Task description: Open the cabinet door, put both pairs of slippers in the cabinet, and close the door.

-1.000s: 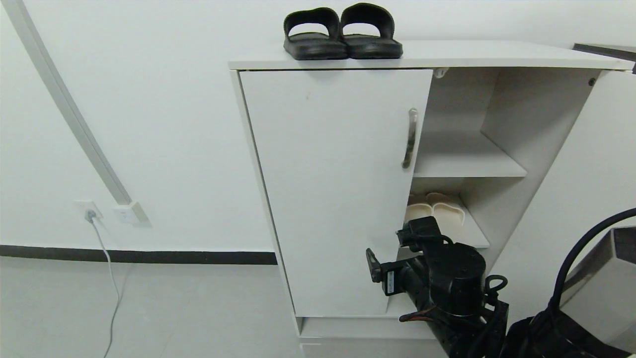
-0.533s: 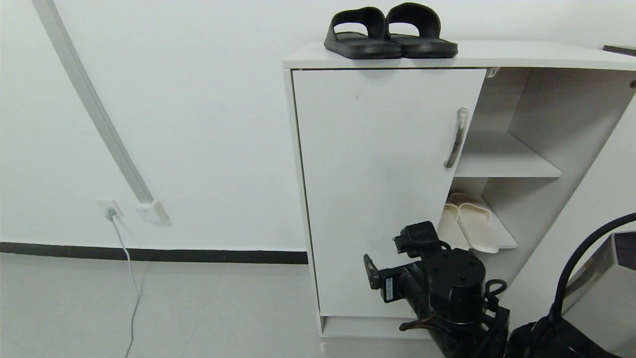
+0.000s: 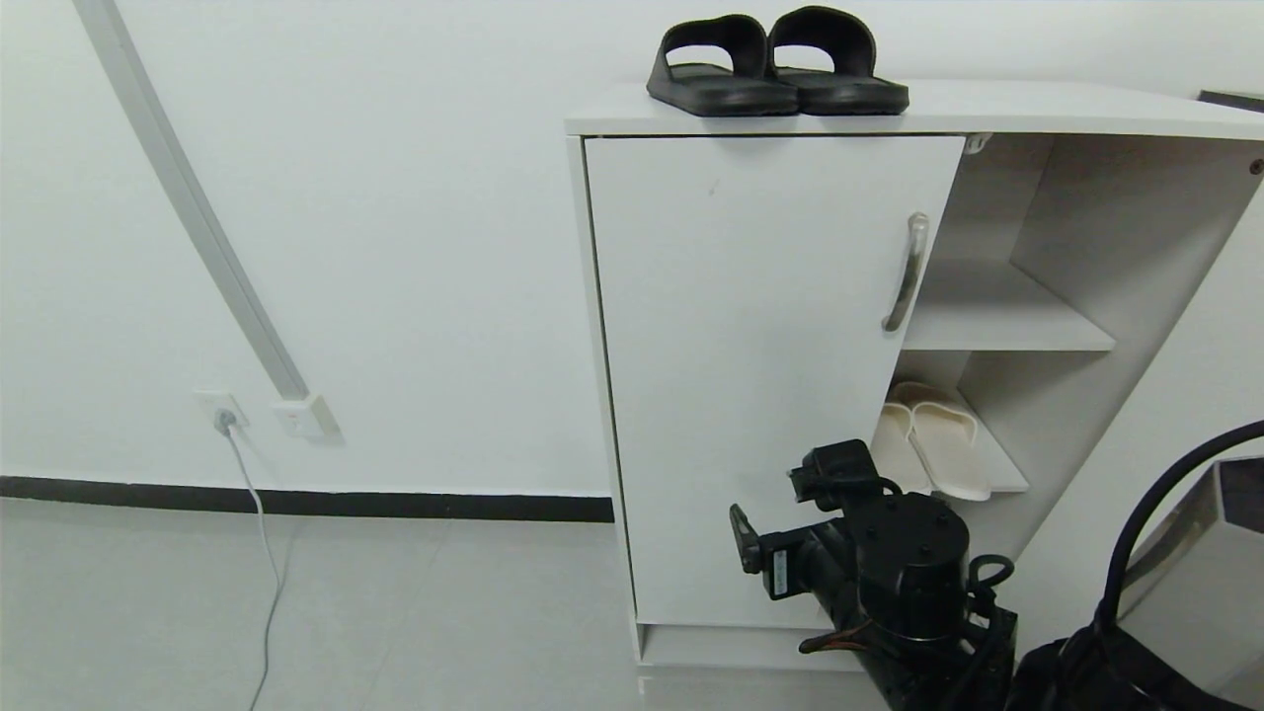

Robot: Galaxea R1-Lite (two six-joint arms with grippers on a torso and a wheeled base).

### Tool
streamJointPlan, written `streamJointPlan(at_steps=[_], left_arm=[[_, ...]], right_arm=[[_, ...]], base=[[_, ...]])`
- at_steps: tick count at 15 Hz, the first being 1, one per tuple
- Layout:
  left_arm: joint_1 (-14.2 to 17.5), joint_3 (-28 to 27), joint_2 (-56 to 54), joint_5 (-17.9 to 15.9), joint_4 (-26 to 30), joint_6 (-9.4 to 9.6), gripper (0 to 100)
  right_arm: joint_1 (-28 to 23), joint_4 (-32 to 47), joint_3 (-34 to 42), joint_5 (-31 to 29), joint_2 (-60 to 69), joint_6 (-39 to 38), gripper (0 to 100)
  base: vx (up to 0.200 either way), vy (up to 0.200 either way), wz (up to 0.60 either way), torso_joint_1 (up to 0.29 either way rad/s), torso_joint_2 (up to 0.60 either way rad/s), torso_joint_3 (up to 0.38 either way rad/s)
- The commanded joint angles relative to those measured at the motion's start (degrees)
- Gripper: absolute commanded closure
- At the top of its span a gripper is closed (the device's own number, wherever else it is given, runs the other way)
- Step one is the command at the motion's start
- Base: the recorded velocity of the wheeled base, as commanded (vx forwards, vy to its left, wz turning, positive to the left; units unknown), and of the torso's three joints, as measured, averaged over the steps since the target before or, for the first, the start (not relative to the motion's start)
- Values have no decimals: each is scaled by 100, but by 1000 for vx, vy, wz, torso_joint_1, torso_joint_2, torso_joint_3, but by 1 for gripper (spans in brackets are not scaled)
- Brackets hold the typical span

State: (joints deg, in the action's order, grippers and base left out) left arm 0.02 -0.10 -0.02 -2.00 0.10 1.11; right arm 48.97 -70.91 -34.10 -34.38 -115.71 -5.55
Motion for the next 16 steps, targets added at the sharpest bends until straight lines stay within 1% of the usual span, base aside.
streamJointPlan(at_steps=[1,5,8,11,16], left_arm=[[6,1,2,-2,-1,12,100],[6,1,2,-2,-1,12,100],[6,1,2,-2,-1,12,100],[6,1,2,-2,-1,12,100],[6,1,2,-2,-1,12,100]], right_arm=[[7,-10,0,-8,-4,1,0],[7,-63,-9,-25,14,1,0],[-1,-125,-18,-25,14,1,0],[-1,-133,0,-34,14,10,0],[-1,-133,0,-34,5,10,0]], base=[[0,0,0,0,0,0],[0,0,0,1,-32,-40],[0,0,0,3,-203,-326],[0,0,0,33,-520,-370],[0,0,0,109,-461,-353]])
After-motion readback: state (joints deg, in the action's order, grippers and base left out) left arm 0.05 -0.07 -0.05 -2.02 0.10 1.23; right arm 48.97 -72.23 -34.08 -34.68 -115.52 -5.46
